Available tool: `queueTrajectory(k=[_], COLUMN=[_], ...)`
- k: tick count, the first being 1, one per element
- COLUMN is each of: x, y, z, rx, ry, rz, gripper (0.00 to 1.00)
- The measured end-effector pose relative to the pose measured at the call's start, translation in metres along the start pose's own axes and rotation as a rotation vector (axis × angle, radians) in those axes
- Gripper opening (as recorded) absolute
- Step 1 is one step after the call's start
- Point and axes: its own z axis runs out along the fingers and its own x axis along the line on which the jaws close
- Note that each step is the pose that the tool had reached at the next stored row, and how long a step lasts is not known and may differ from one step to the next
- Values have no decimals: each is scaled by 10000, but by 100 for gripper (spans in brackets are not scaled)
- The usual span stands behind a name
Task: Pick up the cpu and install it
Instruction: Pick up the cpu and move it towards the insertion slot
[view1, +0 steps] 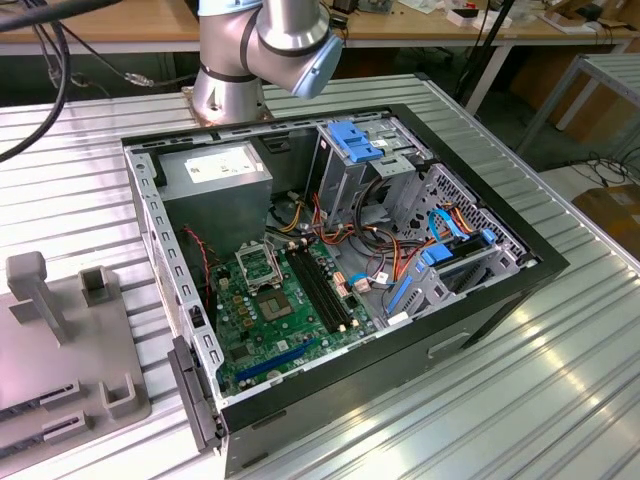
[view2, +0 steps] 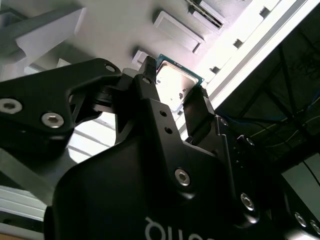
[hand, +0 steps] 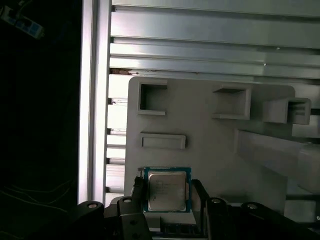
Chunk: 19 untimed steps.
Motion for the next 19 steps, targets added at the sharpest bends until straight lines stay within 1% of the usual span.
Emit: queueTrajectory(k=[4,7,11,16,18,19], x=[0,1,1,1,1,2], y=[-1,-1,-2,-3,-3,-4], z=[-67,-143,-222,-317,-346,-433], rx=[-1,0,0,0,0,0], ry=[-1,0,0,-1,0,0], rz=[0,0,0,0,0,0], gripper=[47,47,47,47,47,47])
